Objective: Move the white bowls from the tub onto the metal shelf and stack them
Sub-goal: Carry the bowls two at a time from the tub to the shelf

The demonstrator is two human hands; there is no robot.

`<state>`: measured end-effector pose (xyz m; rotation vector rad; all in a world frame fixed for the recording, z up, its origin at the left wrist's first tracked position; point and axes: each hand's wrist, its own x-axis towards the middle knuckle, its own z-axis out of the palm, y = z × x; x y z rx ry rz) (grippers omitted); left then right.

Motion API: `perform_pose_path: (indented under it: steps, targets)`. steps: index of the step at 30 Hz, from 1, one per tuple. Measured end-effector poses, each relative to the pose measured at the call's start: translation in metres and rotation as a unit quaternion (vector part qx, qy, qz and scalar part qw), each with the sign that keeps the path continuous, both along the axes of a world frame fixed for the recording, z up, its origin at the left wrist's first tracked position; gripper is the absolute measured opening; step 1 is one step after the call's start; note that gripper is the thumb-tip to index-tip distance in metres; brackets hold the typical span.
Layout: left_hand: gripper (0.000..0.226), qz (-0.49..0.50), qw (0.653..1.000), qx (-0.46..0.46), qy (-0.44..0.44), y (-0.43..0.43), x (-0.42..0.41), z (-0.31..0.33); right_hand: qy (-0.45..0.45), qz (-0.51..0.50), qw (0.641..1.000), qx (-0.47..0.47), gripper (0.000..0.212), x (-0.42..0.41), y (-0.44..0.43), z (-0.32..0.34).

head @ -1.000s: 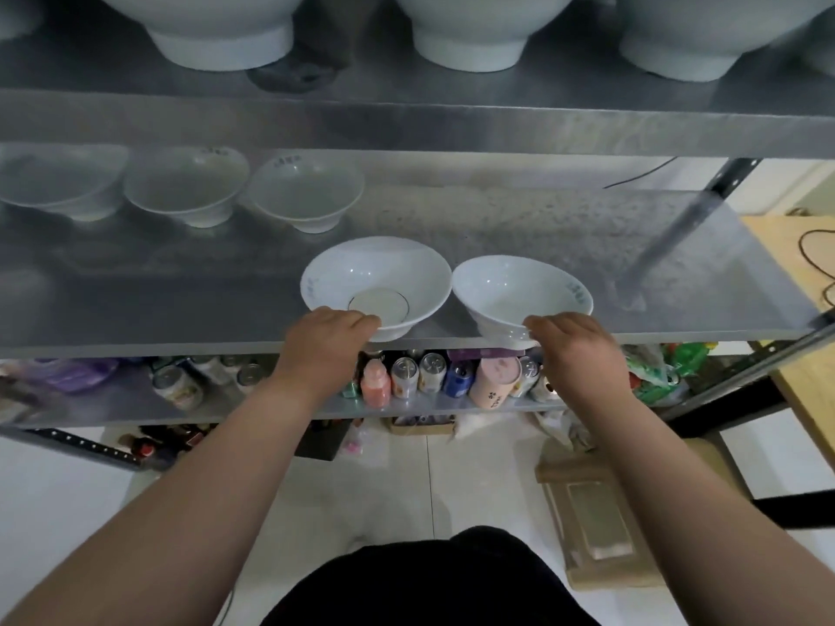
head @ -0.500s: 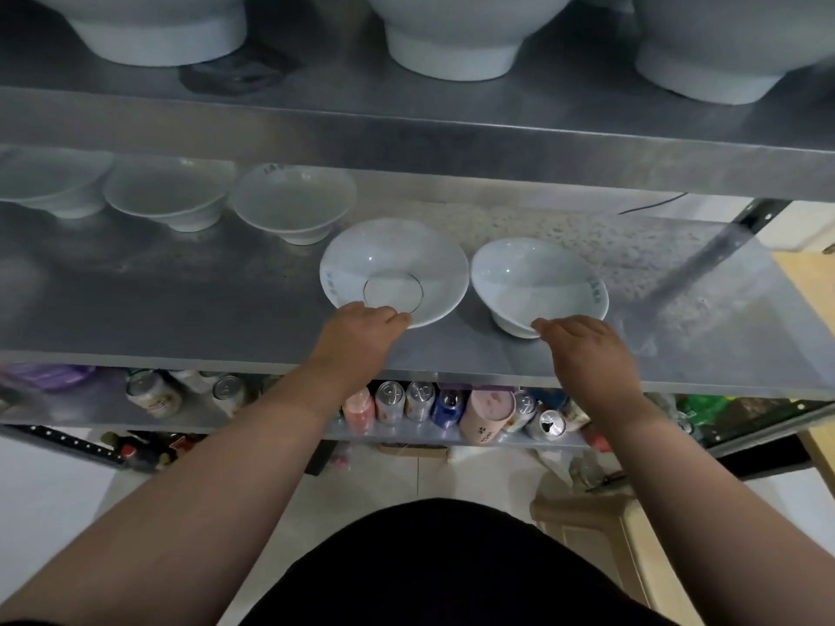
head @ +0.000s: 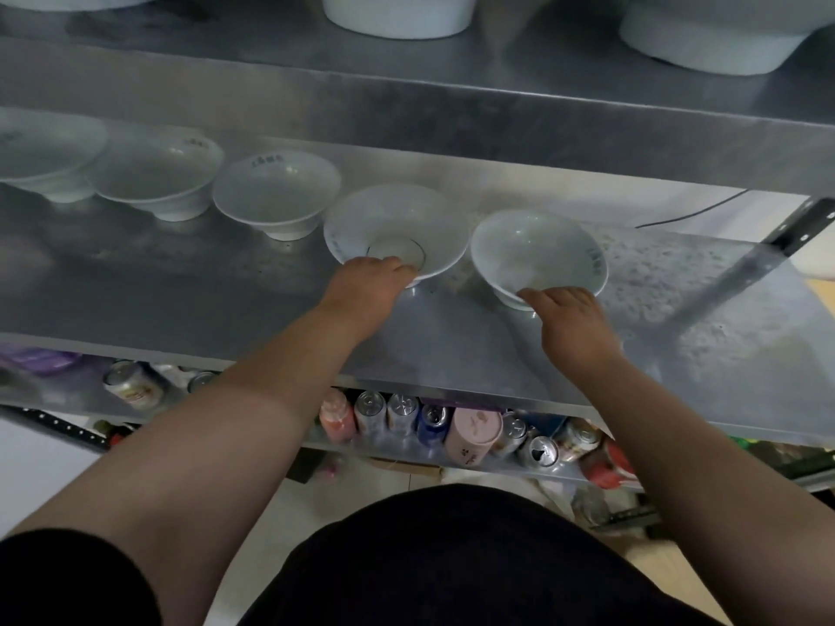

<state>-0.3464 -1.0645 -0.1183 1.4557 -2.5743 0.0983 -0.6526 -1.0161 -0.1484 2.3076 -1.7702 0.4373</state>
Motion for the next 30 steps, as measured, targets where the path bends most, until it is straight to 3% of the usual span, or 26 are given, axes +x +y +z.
perform_pose_path:
  steps: [3,9,14,18,21,30]
  targets:
    - [0.052,0.028,0.997,0.038,-0.054,-0.011,-0.008,0.006,-0.006,-0.003,1.000,0.014,0.058,-0.004,-0.011,0.000]
    - [0.049,0.044,0.996,0.041,-0.072,-0.039,-0.015,0.005,0.001,-0.005,0.999,0.035,0.058,-0.003,-0.036,0.009]
    - [0.031,0.085,0.992,0.037,-0.085,-0.056,-0.026,0.011,-0.001,-0.008,0.998,0.055,0.058,0.003,-0.049,0.017]
    - [0.060,0.050,0.998,-0.033,-0.034,-0.033,-0.019,-0.016,0.013,-0.030,0.999,0.021,0.064,0.001,-0.036,0.005]
    - [0.079,0.054,0.996,-0.016,-0.063,-0.018,-0.015,-0.026,0.033,-0.070,0.995,0.070,0.074,-0.001,-0.026,0.000]
    - [0.078,0.049,0.998,0.008,-0.049,-0.029,-0.017,-0.019,0.016,-0.079,0.993,0.085,0.077,0.002,-0.036,0.001]
